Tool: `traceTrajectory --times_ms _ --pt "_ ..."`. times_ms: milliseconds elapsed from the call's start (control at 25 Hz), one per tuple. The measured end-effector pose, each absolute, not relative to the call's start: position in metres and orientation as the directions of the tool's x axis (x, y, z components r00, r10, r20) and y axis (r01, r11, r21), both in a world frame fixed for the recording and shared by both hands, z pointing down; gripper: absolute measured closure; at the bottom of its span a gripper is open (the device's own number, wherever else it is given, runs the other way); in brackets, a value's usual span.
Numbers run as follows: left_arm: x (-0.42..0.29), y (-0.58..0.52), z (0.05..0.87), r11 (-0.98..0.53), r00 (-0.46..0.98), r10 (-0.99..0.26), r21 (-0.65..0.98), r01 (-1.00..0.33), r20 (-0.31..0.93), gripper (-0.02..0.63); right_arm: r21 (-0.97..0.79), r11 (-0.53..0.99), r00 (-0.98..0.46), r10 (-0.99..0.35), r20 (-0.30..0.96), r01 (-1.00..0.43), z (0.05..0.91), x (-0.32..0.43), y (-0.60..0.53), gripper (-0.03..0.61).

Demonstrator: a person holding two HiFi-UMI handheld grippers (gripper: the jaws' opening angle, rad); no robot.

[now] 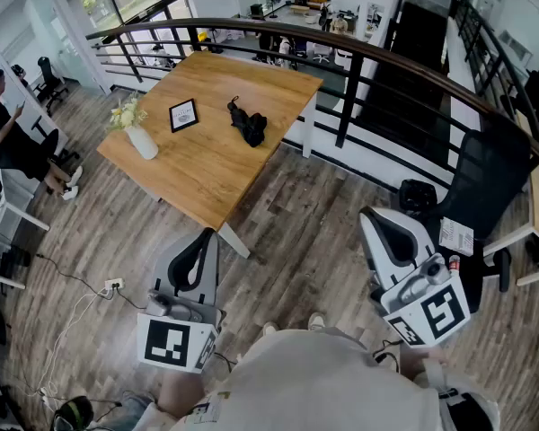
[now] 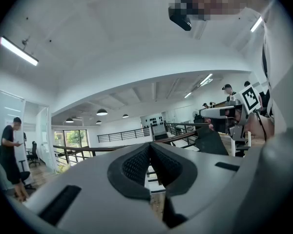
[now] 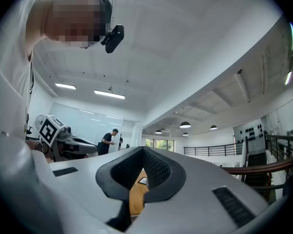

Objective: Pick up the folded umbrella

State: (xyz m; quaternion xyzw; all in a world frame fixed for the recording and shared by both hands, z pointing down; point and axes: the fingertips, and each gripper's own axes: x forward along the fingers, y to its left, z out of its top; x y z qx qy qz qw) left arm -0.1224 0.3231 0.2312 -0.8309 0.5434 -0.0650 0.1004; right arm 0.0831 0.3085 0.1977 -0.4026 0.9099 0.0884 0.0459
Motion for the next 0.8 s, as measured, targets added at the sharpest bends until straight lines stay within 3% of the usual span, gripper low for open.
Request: traceTrajectory --times_ms 440,640,680,720,800 --pt "-0.076 0.317 0.229 -0.450 0.466 -0.882 -0.171 -0.877 -0.066 0.597 0.063 0.672 -0.674 -0.729 -0.117 -0.738 0.219 0.124 0.289 0.551" --pt "-0.066 0.315 0.216 -0.388 0.396 -0.903 -0.084 -0.918 -0.164 0.594 0.057 0.685 -0.687 -0.718 -0.115 -0.726 0.220 0.146 0.285 0.551" --pt "-0.064 0.316 0.212 -0.375 0.379 -0.905 -0.060 -0.925 -0.194 0.487 0.056 0.691 -0.692 -0.713 -0.113 -0.721 0.222 0.150 0.286 0.551" --pt "-0.061 0.316 0.210 -0.367 0.368 -0.906 -0.043 -0.929 -0.210 0.280 0.055 0.695 -0.697 -0.709 -0.111 -0.716 0.224 0.155 0.287 0.551" --pt "-0.052 0.316 0.213 -0.355 0.354 -0.912 -0.031 -0.934 -0.209 0.259 0.049 0.703 -0.703 -0.703 -0.109 -0.710 0.229 0.165 0.288 0.551"
